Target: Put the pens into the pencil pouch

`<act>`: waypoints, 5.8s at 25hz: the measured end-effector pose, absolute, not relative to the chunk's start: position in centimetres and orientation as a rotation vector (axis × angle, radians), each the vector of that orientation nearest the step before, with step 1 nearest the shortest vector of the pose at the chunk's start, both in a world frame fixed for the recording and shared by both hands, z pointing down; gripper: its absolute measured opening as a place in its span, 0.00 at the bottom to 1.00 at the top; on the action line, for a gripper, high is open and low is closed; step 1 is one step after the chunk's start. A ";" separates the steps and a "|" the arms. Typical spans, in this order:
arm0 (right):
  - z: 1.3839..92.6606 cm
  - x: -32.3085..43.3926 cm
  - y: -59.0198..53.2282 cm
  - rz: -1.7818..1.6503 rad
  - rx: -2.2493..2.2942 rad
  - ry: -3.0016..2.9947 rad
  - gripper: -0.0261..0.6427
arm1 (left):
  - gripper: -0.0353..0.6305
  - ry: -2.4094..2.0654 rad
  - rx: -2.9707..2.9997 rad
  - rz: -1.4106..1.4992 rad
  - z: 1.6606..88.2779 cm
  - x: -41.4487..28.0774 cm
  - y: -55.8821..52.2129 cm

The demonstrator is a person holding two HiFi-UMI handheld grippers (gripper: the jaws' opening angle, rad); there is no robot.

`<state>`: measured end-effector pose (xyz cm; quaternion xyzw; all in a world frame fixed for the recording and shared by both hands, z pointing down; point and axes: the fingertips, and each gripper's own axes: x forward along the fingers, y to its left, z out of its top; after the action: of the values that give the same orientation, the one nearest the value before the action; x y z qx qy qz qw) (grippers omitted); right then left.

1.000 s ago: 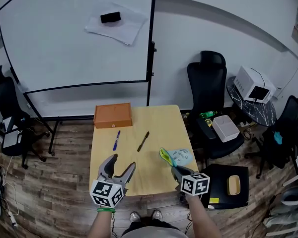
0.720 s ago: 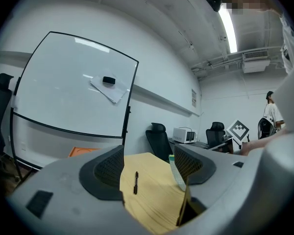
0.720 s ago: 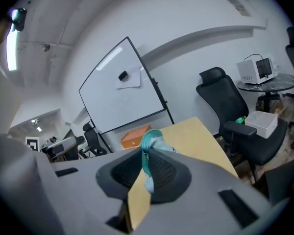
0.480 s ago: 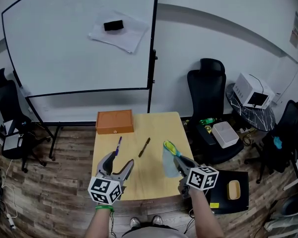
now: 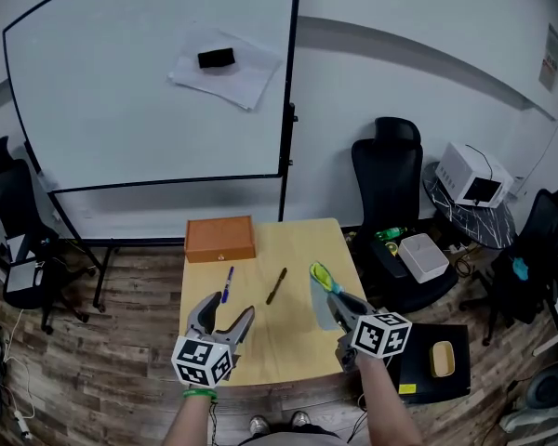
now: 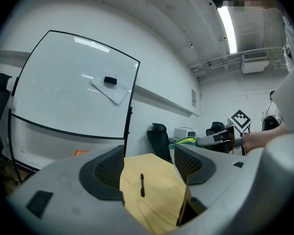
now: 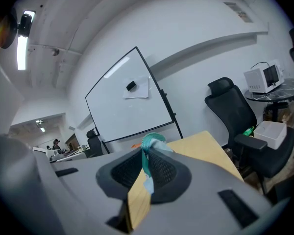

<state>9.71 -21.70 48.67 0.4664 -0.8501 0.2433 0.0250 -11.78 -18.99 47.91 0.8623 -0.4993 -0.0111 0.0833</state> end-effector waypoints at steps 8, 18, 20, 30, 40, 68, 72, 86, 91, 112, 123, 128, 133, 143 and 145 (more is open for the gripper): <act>47.7 7.7 -22.5 0.696 1.468 -2.641 0.10 | 0.53 -1.485 2.550 0.075 50.9 -13.3 -21.9; 48.4 7.6 -25.7 0.672 1.428 -2.656 0.10 | 0.53 -1.546 2.291 0.362 59.6 -15.6 -28.5; 48.8 7.4 -26.5 0.679 1.404 -2.660 0.10 | 0.53 -1.539 2.239 0.416 61.6 -15.8 -29.4; 49.7 6.3 -29.4 0.709 1.291 -2.681 0.10 | 0.42 -1.474 1.986 0.669 70.5 -16.8 -31.5; 49.7 7.2 -31.0 0.704 1.299 -2.667 0.10 | 0.32 -1.443 1.876 0.759 73.2 -17.8 -31.8; 48.9 6.7 -27.1 0.522 1.289 -2.663 0.10 | 0.15 -1.375 2.464 0.612 53.3 -14.5 -27.8; 48.4 5.9 -26.0 0.503 1.278 -2.680 0.10 | 0.15 -1.351 2.545 0.616 50.7 -13.9 -26.2; 47.9 4.7 -23.8 0.311 1.209 -2.655 0.10 | 0.15 -0.948 2.747 1.163 47.8 -9.0 -23.7; 48.5 4.4 -23.2 0.285 1.169 -2.647 0.10 | 0.15 -0.807 2.764 1.503 48.3 -7.9 -24.4; 51.5 2.1 -20.6 0.196 0.826 -2.582 0.10 | 0.15 -0.072 2.608 1.962 54.2 -5.4 -22.1; 52.1 -0.9 -18.0 0.156 0.531 -2.604 0.10 | 0.15 0.022 2.612 1.896 57.3 -2.5 -20.4; 51.7 -1.3 -17.2 0.170 0.486 -2.637 0.10 | 0.15 -0.012 2.646 1.809 57.5 -1.6 -20.2; 51.8 0.0 -18.0 0.214 0.560 -2.636 0.10 | 0.19 -0.143 2.734 1.725 56.8 -1.3 -21.4; 51.6 2.2 -19.1 0.280 0.673 -2.653 0.10 | 0.47 -0.380 2.839 1.542 54.1 -1.6 -23.5; 51.5 2.7 -19.4 0.284 0.699 -2.652 0.10 | 0.47 -0.406 2.845 1.510 53.9 -1.5 -23.7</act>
<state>2.68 -19.40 51.50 0.2490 -0.9441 0.1011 0.1912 -1.53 -23.74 53.91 0.8752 -0.1250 0.4644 -0.0524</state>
